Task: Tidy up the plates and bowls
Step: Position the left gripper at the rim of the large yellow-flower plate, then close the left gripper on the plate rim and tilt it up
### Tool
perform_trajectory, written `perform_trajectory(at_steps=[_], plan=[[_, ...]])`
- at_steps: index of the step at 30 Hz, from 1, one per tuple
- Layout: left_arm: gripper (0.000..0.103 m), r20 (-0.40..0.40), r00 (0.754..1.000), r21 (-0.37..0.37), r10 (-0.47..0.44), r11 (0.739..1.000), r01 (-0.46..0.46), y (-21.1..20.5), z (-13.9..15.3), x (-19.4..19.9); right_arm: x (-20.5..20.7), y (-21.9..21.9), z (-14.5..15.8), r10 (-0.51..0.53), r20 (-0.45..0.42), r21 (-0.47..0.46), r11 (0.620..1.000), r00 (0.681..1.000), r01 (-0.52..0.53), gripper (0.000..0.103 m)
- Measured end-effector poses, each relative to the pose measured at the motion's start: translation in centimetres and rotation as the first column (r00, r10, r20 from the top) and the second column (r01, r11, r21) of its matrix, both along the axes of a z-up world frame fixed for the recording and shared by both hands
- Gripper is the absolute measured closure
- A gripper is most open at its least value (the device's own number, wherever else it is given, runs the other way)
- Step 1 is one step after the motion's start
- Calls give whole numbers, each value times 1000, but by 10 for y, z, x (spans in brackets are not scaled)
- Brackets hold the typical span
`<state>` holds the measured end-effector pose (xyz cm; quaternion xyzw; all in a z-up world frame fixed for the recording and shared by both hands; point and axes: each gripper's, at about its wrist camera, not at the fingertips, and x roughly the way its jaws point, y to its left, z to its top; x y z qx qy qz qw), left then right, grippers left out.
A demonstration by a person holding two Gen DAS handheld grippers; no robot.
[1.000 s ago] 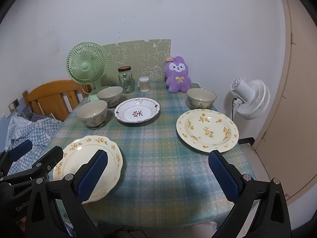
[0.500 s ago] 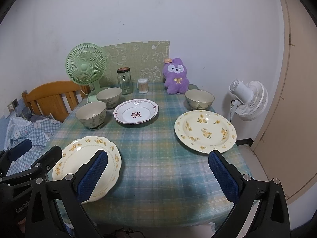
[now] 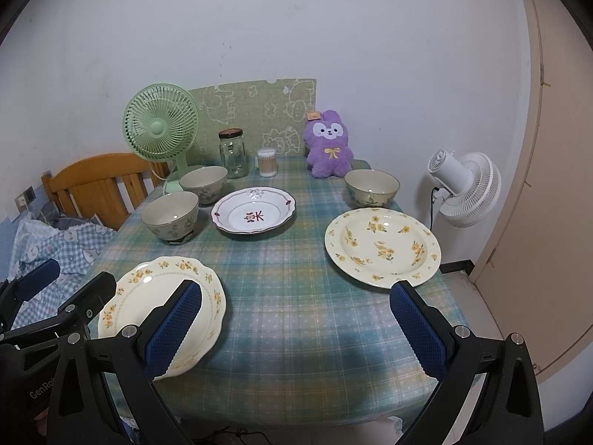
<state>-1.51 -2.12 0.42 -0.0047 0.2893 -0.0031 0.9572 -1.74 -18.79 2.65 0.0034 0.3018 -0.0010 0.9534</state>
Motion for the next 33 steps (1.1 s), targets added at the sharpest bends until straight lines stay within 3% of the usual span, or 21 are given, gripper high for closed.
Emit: perform_trajectory(at_steps=[20, 29, 33], plan=[[18, -21, 999, -1, 31, 1000, -31, 6, 2, 0, 5, 7, 0, 39, -21, 35, 999, 999, -39, 0], [20, -51, 997, 3, 65, 998, -65, 27, -1, 17, 32, 32, -2, 72, -62, 48, 996, 995, -69, 2], [24, -65, 996, 7, 64, 998, -64, 38, -1, 31, 49, 46, -4, 82, -91, 59, 995, 992, -77, 7]])
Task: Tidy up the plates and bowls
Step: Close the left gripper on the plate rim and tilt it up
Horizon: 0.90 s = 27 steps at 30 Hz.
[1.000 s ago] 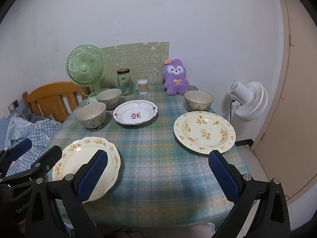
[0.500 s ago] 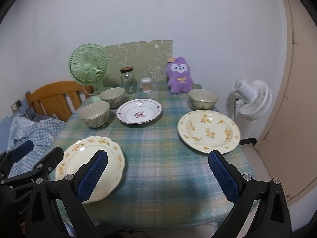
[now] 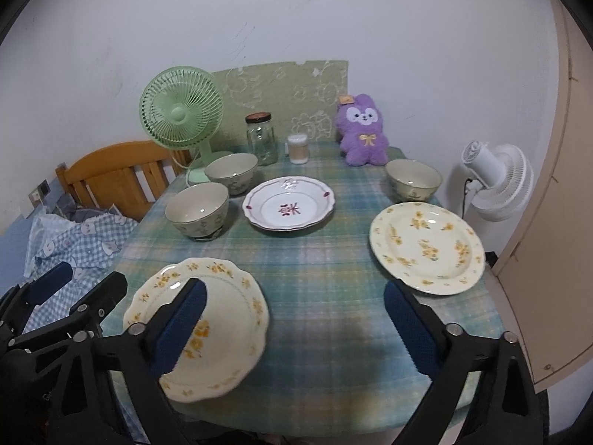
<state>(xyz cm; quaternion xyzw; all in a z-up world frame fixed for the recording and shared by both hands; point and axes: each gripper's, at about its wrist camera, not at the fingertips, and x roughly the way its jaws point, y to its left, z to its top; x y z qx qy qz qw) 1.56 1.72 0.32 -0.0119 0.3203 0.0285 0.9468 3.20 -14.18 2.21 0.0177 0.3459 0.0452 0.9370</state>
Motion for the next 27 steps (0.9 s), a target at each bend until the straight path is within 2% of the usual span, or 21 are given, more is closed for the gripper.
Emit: perform_trajectory(at_steps=[7, 13, 21, 27], plan=[[25, -60, 998, -22, -11, 1000, 10, 24, -15, 24, 32, 22, -16, -20, -54, -8, 1000, 998, 19, 10], [25, -136, 990, -21, -27, 999, 24, 37, -40, 51, 55, 36, -41, -43, -120, -21, 999, 992, 41, 10], [26, -267, 962, -65, -51, 997, 34, 53, -84, 76, 76, 51, -81, -63, -228, -49, 997, 972, 53, 16], [27, -339, 939, -68, -53, 997, 32, 64, -109, 84, 87, 60, -110, -80, -299, -59, 996, 951, 65, 21]])
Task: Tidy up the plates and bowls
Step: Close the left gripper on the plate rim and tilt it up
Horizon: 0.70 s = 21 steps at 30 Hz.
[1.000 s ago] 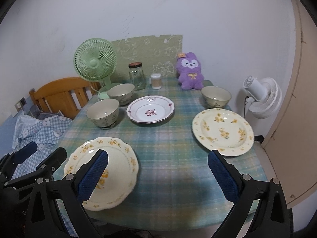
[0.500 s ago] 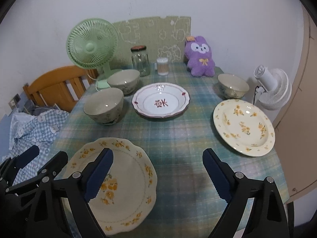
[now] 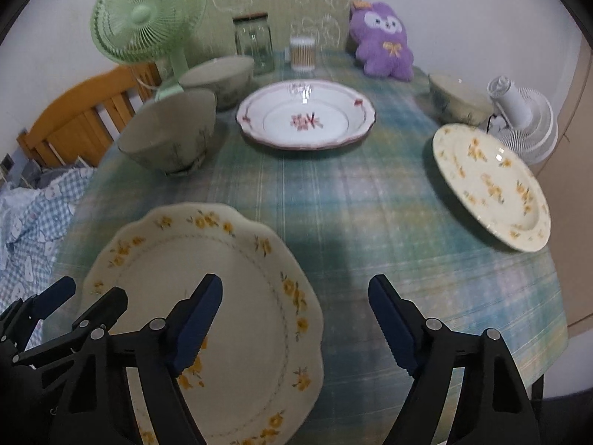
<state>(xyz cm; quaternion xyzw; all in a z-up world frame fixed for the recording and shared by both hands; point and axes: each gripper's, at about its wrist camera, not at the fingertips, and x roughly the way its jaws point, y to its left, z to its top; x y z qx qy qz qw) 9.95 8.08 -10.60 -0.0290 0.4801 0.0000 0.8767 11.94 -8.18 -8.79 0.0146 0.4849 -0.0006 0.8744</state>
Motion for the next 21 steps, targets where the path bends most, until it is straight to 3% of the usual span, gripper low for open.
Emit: perform_trajectory(at_steps=[8, 12, 21], plan=[[35, -60, 998, -26, -20, 999, 19, 10, -20, 12, 11, 7, -20, -13, -70, -28, 1000, 997, 11, 29], [44, -86, 995, -38, -45, 998, 42, 10, -26, 17, 15, 7, -29, -21, -111, -29, 999, 994, 18, 34], [43, -93, 995, -37, -43, 999, 40, 8, -27, 21, 20, 12, -36, 20, -135, -6, 1000, 991, -21, 37]])
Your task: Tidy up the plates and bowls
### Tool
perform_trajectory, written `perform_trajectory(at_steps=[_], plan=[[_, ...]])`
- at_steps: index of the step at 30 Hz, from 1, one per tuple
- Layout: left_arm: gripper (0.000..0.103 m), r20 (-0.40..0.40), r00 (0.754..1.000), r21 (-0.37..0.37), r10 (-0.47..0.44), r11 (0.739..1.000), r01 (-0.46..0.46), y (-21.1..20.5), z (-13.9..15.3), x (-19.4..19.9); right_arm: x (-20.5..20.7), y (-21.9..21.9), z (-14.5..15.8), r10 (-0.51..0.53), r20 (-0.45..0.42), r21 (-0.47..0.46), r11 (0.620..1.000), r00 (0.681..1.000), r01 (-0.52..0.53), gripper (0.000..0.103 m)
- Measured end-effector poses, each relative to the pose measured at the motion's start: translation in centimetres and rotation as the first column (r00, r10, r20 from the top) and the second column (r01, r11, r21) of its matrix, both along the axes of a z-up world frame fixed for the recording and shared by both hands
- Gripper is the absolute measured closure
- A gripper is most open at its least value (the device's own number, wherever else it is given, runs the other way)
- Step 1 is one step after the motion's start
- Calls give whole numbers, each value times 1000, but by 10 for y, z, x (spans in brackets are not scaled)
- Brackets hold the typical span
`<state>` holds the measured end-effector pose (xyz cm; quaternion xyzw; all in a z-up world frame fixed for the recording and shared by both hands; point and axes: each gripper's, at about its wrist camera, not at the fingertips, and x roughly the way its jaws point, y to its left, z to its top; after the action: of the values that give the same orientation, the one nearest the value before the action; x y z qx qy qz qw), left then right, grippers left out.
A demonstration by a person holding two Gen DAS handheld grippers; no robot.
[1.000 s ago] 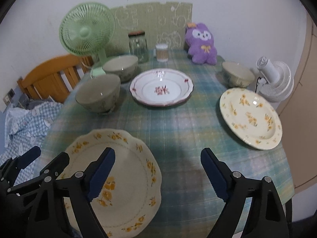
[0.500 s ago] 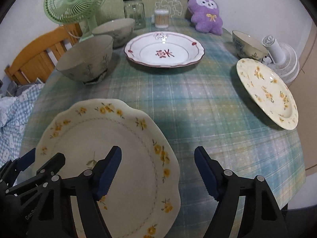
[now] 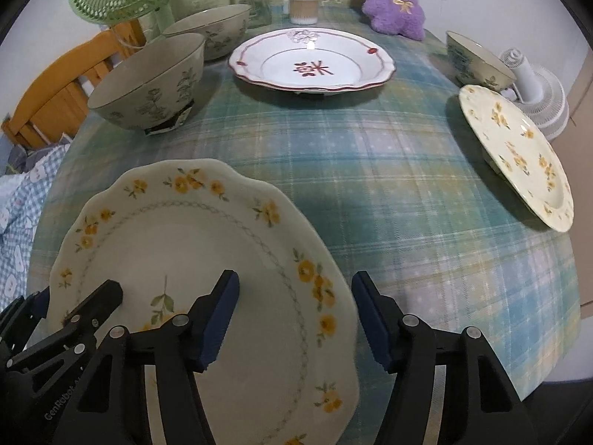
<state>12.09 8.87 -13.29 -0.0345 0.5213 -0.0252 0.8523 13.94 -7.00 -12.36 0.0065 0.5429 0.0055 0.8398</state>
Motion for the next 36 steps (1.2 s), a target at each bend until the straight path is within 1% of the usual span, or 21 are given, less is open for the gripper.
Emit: perform_trajectory(at_steps=[3, 8, 12, 20, 26, 30, 36], plan=[[42, -1, 1000, 5, 15, 1000, -15, -1, 0, 1, 0, 1, 1, 6, -7, -3, 1000, 1000, -6, 37], [42, -8, 1000, 34, 27, 999, -27, -10, 3, 3, 3, -6, 4, 9, -23, 2, 1000, 1000, -9, 37], [42, 0, 1000, 31, 6, 999, -6, -26, 9, 5, 7, -24, 16, -8, 1, -12, 1000, 1000, 8, 37], [42, 19, 1000, 26, -2, 1000, 1, -62, 21, 17, 20, -63, 28, -17, 18, -12, 1000, 1000, 17, 37], [42, 11, 1000, 26, 0, 1000, 0, -86, 21, 29, 29, -87, 27, -26, 10, -9, 1000, 1000, 26, 37], [42, -2, 1000, 24, 12, 1000, -12, -99, 17, 36, 35, -102, 22, -31, -4, -11, 999, 1000, 31, 37], [42, -16, 1000, 25, 5, 1000, -5, -116, 9, 46, 42, -118, 15, -49, -18, -16, 999, 999, 49, 37]])
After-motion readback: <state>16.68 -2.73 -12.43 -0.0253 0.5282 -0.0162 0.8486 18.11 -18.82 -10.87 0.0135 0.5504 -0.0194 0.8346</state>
